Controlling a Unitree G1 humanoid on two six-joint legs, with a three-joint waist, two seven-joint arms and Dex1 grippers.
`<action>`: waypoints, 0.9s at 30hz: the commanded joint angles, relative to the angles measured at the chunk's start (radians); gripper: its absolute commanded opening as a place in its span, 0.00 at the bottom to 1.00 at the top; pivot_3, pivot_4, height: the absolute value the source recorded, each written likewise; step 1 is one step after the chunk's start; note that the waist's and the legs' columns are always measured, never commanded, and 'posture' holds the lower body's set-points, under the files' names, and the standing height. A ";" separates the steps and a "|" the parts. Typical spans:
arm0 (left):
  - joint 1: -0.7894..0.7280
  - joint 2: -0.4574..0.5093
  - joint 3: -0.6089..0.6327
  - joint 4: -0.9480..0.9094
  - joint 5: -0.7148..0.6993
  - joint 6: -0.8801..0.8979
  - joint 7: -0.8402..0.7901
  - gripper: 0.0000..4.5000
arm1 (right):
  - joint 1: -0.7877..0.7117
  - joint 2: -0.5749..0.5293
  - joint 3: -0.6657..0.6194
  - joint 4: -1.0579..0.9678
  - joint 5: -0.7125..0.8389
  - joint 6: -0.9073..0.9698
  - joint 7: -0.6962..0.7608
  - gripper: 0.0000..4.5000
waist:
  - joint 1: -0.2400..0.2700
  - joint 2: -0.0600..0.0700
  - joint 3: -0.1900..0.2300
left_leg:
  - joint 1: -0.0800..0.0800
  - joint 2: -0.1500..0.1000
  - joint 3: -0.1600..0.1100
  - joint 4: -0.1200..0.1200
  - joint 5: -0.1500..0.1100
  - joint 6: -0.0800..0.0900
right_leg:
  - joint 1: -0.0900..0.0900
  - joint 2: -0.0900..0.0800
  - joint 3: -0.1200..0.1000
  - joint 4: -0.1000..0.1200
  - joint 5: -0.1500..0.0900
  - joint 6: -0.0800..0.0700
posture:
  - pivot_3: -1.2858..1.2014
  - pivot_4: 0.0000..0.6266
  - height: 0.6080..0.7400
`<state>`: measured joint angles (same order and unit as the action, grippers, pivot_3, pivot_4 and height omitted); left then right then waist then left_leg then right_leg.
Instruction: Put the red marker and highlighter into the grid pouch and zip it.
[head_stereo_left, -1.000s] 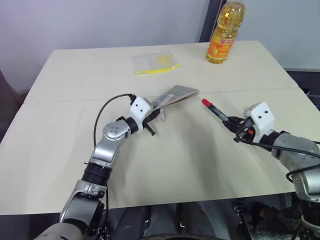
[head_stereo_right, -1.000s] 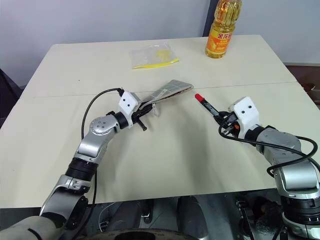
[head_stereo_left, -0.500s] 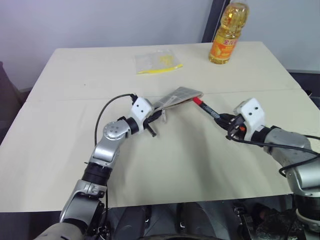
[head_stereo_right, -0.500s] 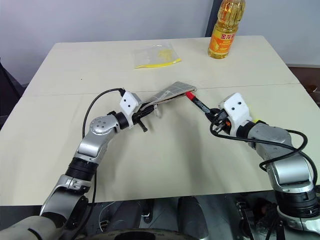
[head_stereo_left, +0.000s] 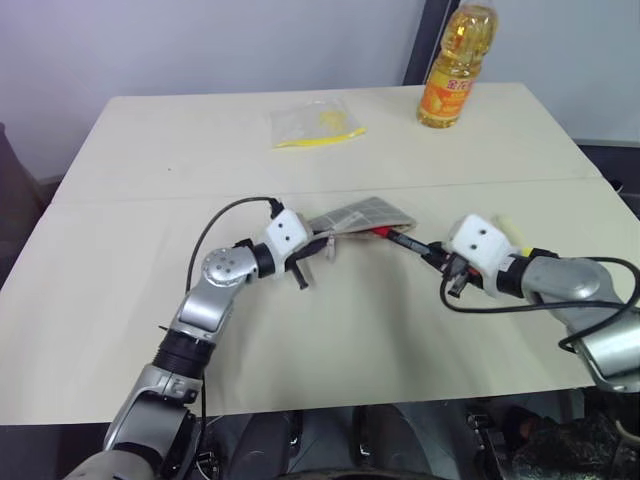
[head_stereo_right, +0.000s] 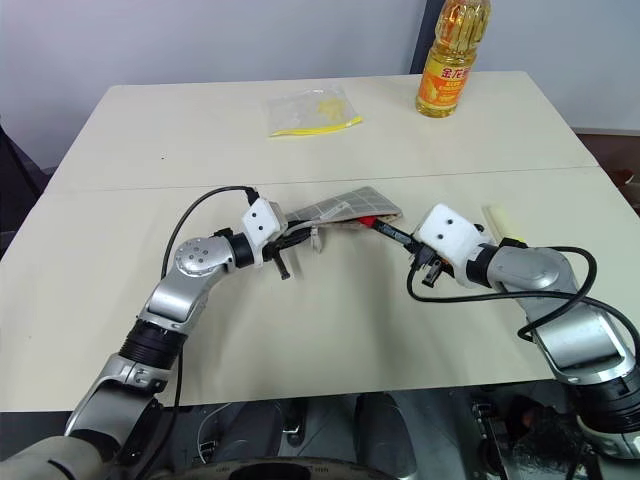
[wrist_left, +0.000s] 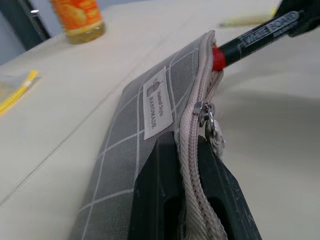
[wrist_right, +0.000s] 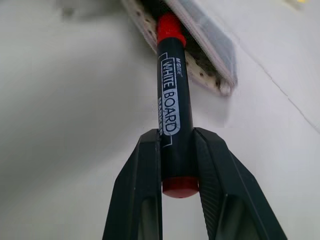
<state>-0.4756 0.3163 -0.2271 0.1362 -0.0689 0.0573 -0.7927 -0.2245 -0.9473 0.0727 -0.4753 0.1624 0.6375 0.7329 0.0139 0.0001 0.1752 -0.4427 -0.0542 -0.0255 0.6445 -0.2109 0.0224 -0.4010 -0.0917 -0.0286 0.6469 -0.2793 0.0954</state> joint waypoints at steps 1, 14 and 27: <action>0.005 0.012 -0.039 -0.074 -0.008 -0.041 -0.060 0.00 | -0.047 -0.022 0.081 -0.076 -0.044 -0.040 0.059 0.09 | 0.000 0.000 0.000 | 0.000 0.000 0.000 0.000 0.000 0.000 | 0.000 0.000 0.000 0.000 0.000 0.000 | 0.52 0.24 1.00; 0.009 0.007 -0.032 -0.100 -0.017 -0.007 -0.062 0.00 | -0.135 0.057 0.014 -0.106 0.024 0.076 0.081 0.77 | 0.001 0.000 0.000 | -0.001 0.000 0.000 0.001 0.000 0.001 | 0.000 -0.001 0.000 0.000 0.000 0.001 | 0.52 0.24 1.00; 0.006 -0.099 -0.007 -0.066 -0.034 0.091 0.072 0.00 | 0.042 0.203 -0.431 0.344 -0.010 0.050 -0.251 0.99 | 0.023 0.000 0.000 | 0.000 0.000 0.000 0.002 -0.001 0.001 | 0.002 -0.001 -0.001 0.000 0.002 0.003 | 0.52 0.24 1.00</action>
<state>-0.4654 0.2255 -0.2410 0.0815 -0.0940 0.1489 -0.7323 -0.1731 -0.7519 -0.3093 -0.1654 0.1771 0.7126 0.5446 0.0365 0.0004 0.1750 -0.4424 -0.0547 -0.0252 0.6468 -0.2114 0.0235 -0.3995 -0.0921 -0.0290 0.6475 -0.2777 0.0980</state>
